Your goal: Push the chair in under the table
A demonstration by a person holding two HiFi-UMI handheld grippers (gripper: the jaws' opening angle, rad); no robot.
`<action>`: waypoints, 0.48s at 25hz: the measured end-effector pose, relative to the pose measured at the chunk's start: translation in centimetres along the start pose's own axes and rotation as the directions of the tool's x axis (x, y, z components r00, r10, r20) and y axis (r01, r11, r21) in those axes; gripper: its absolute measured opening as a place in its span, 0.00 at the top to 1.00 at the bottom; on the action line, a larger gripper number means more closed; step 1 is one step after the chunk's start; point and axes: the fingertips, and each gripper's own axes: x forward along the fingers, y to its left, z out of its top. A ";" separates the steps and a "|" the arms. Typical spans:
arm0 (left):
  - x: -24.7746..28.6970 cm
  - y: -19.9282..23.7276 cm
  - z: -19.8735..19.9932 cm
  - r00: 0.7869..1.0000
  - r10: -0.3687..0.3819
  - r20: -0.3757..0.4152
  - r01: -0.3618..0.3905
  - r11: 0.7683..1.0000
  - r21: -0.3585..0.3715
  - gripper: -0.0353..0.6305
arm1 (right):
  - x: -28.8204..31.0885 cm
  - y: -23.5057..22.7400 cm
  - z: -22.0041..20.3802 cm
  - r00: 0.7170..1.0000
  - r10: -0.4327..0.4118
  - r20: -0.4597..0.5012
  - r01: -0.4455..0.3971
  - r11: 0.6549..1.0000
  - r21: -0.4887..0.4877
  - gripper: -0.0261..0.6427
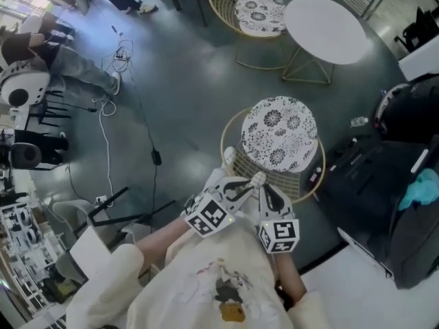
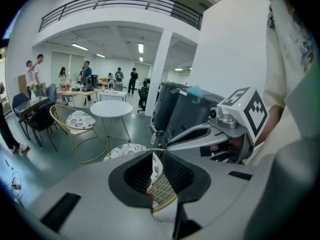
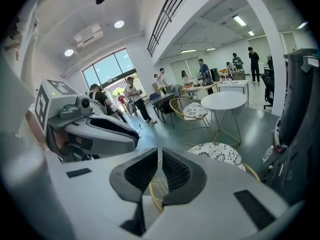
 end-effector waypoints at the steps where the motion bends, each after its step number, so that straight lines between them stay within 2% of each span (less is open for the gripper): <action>1: 0.2 0.4 -0.5 1.000 -0.006 -0.017 0.006 1.000 0.017 0.86 | 0.7 0.0 -0.1 1.000 0.006 -0.012 -0.006 1.000 0.000 0.94; 3: 1.4 0.7 -1.7 0.999 -0.019 -0.050 0.021 0.999 0.039 0.82 | 1.7 -0.7 -0.9 0.999 0.015 -0.038 -0.015 1.000 0.005 0.94; 5: 3.0 0.4 -3.3 0.995 -0.048 -0.090 0.049 0.999 0.010 0.79 | 2.1 -1.5 -2.5 0.997 0.019 -0.075 -0.018 1.000 0.014 0.94; 6: 3.7 0.3 -4.2 0.992 -0.065 -0.109 0.062 0.998 -0.033 0.79 | 2.3 -1.8 -3.3 0.995 0.023 -0.095 -0.022 1.000 0.017 0.93; 8: 4.9 0.6 -5.8 0.987 -0.097 -0.131 0.075 0.983 -0.166 0.77 | 2.8 -2.1 -4.7 0.990 0.032 -0.136 -0.030 0.999 0.017 0.89; 10: 6.0 1.0 -7.3 0.984 -0.116 -0.136 0.067 0.944 -0.322 0.76 | 3.2 -2.5 -6.2 0.984 0.031 -0.176 -0.029 0.999 0.014 0.85; 12: 6.7 1.7 -9.0 0.984 -0.112 -0.140 0.033 0.881 -0.472 0.75 | 3.4 -3.1 -8.0 0.977 0.017 -0.215 -0.008 0.999 0.040 0.80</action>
